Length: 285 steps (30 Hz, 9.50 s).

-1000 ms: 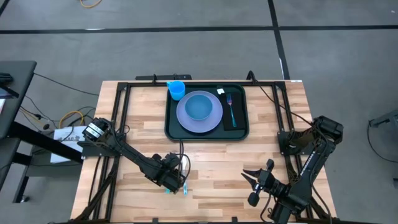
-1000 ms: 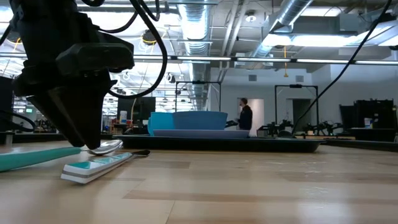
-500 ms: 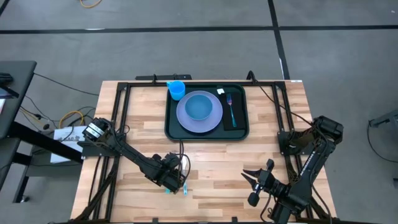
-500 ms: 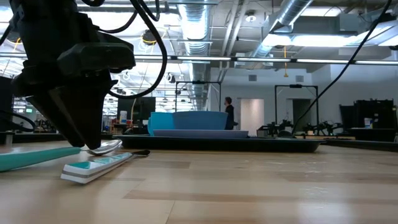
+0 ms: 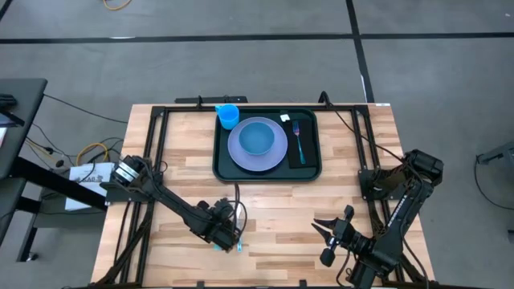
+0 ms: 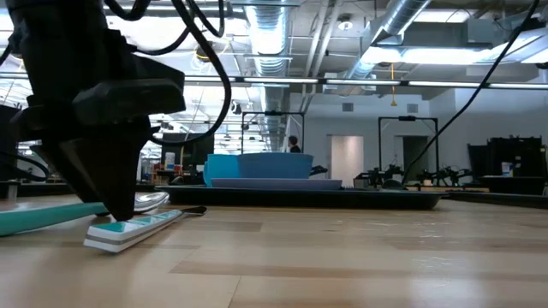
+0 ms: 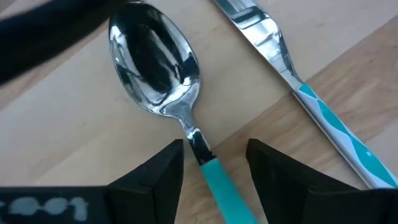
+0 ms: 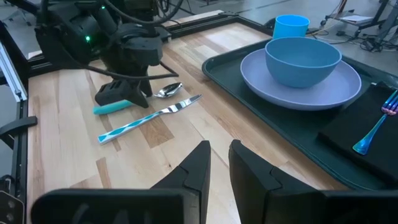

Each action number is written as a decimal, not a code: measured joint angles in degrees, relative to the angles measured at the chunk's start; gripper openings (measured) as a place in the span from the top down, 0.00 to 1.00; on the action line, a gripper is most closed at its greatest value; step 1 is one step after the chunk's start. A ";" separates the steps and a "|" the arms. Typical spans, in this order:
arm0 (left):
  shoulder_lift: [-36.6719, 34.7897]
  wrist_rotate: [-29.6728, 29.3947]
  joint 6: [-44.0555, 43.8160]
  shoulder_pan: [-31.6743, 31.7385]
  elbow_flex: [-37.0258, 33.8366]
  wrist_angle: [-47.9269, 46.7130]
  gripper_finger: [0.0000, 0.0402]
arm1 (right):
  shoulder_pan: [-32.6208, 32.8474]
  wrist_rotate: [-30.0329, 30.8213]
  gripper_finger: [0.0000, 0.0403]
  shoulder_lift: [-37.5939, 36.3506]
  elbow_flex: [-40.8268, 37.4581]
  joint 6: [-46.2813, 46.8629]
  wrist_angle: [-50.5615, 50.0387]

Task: Set up tray
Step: Put the spoon on top of the table napkin to the left of the table fork on the tray

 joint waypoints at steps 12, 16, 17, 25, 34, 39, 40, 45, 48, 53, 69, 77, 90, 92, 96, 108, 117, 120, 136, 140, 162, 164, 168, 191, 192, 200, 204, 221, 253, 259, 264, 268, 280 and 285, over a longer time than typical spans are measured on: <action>1.41 -0.91 0.58 -0.26 1.45 -1.28 0.67 | 0.00 -0.06 0.87 0.00 0.00 0.00 -0.01; 1.93 -0.38 3.83 -0.15 3.58 -2.93 0.78 | 0.00 -0.04 0.87 0.00 0.00 -0.02 0.00; 1.95 -0.27 4.77 -0.13 3.94 -2.93 0.81 | 0.00 -0.04 0.87 0.00 0.00 -0.02 0.00; 2.25 -0.96 8.31 -0.15 6.50 -5.11 0.96 | 0.00 -0.12 0.87 0.00 0.00 -0.02 -0.02; 2.44 -1.63 8.33 -0.11 10.12 -12.50 0.95 | 0.00 -0.33 0.87 0.00 0.00 -0.02 -0.07; 2.36 -1.55 9.02 -0.13 12.49 -14.06 0.95 | 0.00 -0.33 0.87 0.00 0.00 -0.02 -0.53; 2.32 -1.55 9.36 -0.13 13.20 -14.61 0.95 | 0.00 -0.31 0.87 0.00 0.00 -0.03 -0.70; 2.30 -2.04 12.00 0.41 19.19 -19.98 0.94 | -0.13 0.07 0.87 0.00 0.01 -1.10 -4.00; 2.24 -3.08 14.49 1.05 24.09 -22.24 0.95 | -0.34 -1.01 0.87 0.00 0.02 -1.03 -7.20; 2.10 -3.62 19.28 3.35 33.01 -23.26 0.94 | -1.52 -7.92 0.87 -0.39 0.04 0.41 -16.16; 2.31 2.03 25.90 21.53 44.11 -17.11 0.95 | 0.96 -12.44 0.87 -0.66 -5.86 -9.07 -17.66; 2.45 2.23 28.93 28.41 44.11 -14.58 0.95 | 10.44 9.39 0.87 -4.11 -9.29 1.05 -23.36; 2.45 5.46 34.25 33.86 44.11 -12.56 0.95 | 21.06 -3.63 0.87 -26.52 -12.39 -11.99 -0.40; 2.45 5.64 35.26 33.82 44.11 -12.57 0.95 | 19.53 -11.47 0.87 -27.11 -15.15 -18.66 14.14; 2.45 6.05 37.21 33.82 44.11 -12.58 0.95 | 16.93 -20.60 0.87 -26.08 -20.94 -34.75 43.38; 2.45 10.58 32.75 34.11 44.11 -12.59 0.95 | -7.79 -66.49 0.87 -14.41 -19.75 -87.00 86.50; 2.47 9.79 31.91 36.60 44.11 -11.89 0.95 | -12.75 -71.88 0.87 -31.85 -20.11 -96.62 61.34; 2.48 9.64 31.50 38.37 44.11 -11.86 0.95 | -11.29 -70.70 0.87 -39.43 -20.11 -97.63 51.86; 7.59 11.77 29.29 46.08 47.73 -3.54 0.95 | -0.19 -49.05 0.87 -61.97 -20.13 -83.08 23.10; 13.82 15.53 32.08 46.03 55.00 -4.53 0.96 | 2.07 -48.33 0.87 -65.20 -20.13 -83.04 22.18; 8.22 -3.00 57.76 31.71 67.72 -21.98 0.95 | -3.14 -8.85 0.87 -58.87 -20.11 -75.34 25.61; 5.74 -5.45 59.80 29.43 67.87 -22.29 0.95 | -5.19 -8.81 0.87 -56.09 -20.11 -77.80 27.30; 2.01 -7.56 62.38 25.30 67.82 -23.04 0.95 | -11.30 -7.60 0.87 -49.81 -20.11 -80.31 34.78; -6.92 -21.42 56.17 5.88 62.29 -29.10 0.95 | -18.47 -17.76 0.87 -24.53 -20.14 -86.02 68.76; -8.49 -22.36 54.54 5.59 62.42 -31.75 0.95 | -18.49 -17.74 0.87 -23.73 -20.13 -86.04 69.67; -18.64 -37.41 44.63 -0.51 62.07 -47.38 0.95 | -20.19 -17.89 0.87 -18.11 -20.16 -87.14 77.94; -24.31 -38.35 43.66 -2.49 55.41 -46.55 0.95 | -21.71 -17.97 0.87 -17.07 -20.13 -88.58 81.82; -48.60 -1.55 74.21 14.61 -3.71 32.39 0.95 | -30.69 -24.19 0.87 -17.38 -20.11 -98.18 90.28; -38.81 20.91 82.45 20.87 -11.02 57.80 0.95 | -43.24 -53.72 0.75 -12.85 -14.73 -103.56 102.27; -38.70 19.25 82.91 20.88 -11.02 58.77 0.95 | -43.41 -53.57 0.71 -13.31 -14.40 -103.14 101.50; -38.70 18.49 82.93 20.89 -11.02 59.01 0.95 | -43.41 -51.83 0.71 -13.40 -14.43 -102.64 101.45; -38.71 17.11 82.95 20.90 -11.02 58.84 0.95 | -43.41 -49.90 0.75 -13.40 -14.43 -101.90 101.02; -38.77 15.31 82.98 20.88 -11.02 58.82 0.92 | -43.78 -48.06 0.97 -13.49 -14.43 -95.74 101.09; -38.76 15.35 83.34 20.90 -11.02 58.60 0.92 | -43.78 -47.43 0.97 -13.58 -14.43 -95.14 100.69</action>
